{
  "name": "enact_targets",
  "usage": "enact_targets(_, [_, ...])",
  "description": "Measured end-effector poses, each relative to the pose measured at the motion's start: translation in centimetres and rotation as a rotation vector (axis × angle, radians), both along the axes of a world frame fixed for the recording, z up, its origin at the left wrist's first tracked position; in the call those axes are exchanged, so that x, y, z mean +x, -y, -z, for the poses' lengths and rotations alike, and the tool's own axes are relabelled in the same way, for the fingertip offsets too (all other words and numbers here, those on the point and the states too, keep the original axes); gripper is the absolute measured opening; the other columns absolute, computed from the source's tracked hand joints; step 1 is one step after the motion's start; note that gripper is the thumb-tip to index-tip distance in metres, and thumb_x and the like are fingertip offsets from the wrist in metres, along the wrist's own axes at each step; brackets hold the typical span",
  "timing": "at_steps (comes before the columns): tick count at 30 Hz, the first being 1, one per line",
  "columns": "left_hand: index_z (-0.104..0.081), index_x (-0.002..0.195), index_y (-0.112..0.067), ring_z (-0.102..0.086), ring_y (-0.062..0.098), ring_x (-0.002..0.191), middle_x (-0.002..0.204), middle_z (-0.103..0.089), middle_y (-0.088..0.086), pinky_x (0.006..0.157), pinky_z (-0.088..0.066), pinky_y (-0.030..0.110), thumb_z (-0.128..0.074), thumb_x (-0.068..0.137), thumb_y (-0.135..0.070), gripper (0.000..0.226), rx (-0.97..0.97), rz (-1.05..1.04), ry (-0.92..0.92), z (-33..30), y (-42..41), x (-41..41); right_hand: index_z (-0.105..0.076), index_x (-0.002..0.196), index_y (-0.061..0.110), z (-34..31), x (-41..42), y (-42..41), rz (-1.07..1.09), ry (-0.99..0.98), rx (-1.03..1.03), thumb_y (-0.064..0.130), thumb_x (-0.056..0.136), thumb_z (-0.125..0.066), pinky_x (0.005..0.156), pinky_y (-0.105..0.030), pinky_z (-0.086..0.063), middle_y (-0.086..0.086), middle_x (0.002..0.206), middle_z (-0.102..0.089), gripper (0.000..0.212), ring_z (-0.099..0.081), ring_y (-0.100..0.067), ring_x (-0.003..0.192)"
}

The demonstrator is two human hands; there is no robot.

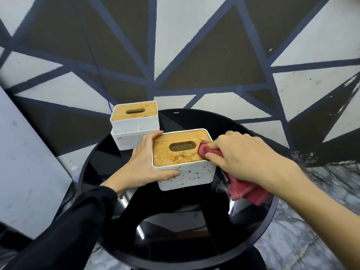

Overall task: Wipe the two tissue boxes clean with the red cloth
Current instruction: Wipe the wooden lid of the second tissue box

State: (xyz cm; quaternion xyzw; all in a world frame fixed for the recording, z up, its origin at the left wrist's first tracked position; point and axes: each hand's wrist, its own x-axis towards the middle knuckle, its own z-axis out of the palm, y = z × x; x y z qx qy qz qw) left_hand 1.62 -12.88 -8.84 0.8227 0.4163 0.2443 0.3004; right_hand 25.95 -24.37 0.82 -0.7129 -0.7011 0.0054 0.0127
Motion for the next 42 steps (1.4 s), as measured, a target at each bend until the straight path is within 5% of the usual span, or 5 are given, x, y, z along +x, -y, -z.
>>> enact_targets(8, [-0.015, 0.151, -0.054, -0.033, 0.013, 0.147, 0.154, -0.029, -0.018, 0.121, -0.039, 0.053, -0.082, 0.052, -0.09, 0.125, -0.004, 0.017, 0.003, 0.0, -0.5, -0.1, -0.065, 0.123, 0.028, 0.4, 0.6, -4.4, 0.009, -0.042, 0.042, 0.052, 0.105, -0.045, 0.077, -0.037, -0.035, -0.001, 0.103, -0.048, 0.036, -0.061, -0.035, 0.109])
enact_targets(23, [-0.016, 0.157, -0.044, -0.017, -0.032, 0.126, 0.145, -0.025, -0.033, 0.12, -0.024, 0.038, -0.074, 0.057, -0.087, 0.123, 0.079, -0.118, 0.013, 0.0, 2.1, 1.0, -0.057, 0.134, 0.04, 0.7, -0.3, 3.2, 0.073, -0.039, 0.039, 0.055, 0.108, -0.031, 0.063, -0.033, -0.036, 0.004, 0.097, -0.044, 0.04, -0.043, -0.016, 0.068])
enact_targets(29, [-0.017, 0.158, -0.032, -0.026, 0.005, 0.14, 0.151, -0.026, -0.015, 0.12, -0.023, 0.04, -0.062, 0.053, -0.099, 0.133, 0.19, -0.426, 0.078, 1.1, 5.4, 3.1, -0.043, 0.145, 0.035, 4.0, -0.8, 1.9, 0.156, -0.162, 0.203, 0.048, 0.11, -0.031, 0.051, -0.025, -0.021, 0.001, 0.104, -0.039, 0.039, -0.031, -0.006, 0.061])
enact_targets(35, [-0.013, 0.163, -0.025, -0.022, 0.003, 0.133, 0.149, -0.029, -0.012, 0.114, -0.013, 0.027, -0.032, 0.071, -0.101, 0.121, 0.267, -0.45, -0.028, 0.5, 9.0, 2.4, -0.044, 0.151, 0.049, 4.6, 2.3, -2.6, 0.092, -0.302, 0.205, 0.051, 0.107, -0.041, 0.074, -0.04, -0.045, -0.002, 0.103, -0.048, 0.045, -0.06, -0.036, 0.087])
enact_targets(42, [-0.03, 0.158, -0.034, -0.032, -0.022, 0.114, 0.112, -0.042, -0.031, 0.093, -0.035, 0.029, -0.05, 0.08, -0.085, 0.095, 0.302, -0.295, -0.045, -1.9, 8.8, 1.2, -0.054, 0.139, 0.059, 3.7, 4.9, -6.4, -0.081, -0.396, 0.213, 0.058, 0.098, -0.046, 0.071, -0.039, -0.05, 0.01, 0.079, -0.052, 0.042, -0.058, -0.021, 0.072])
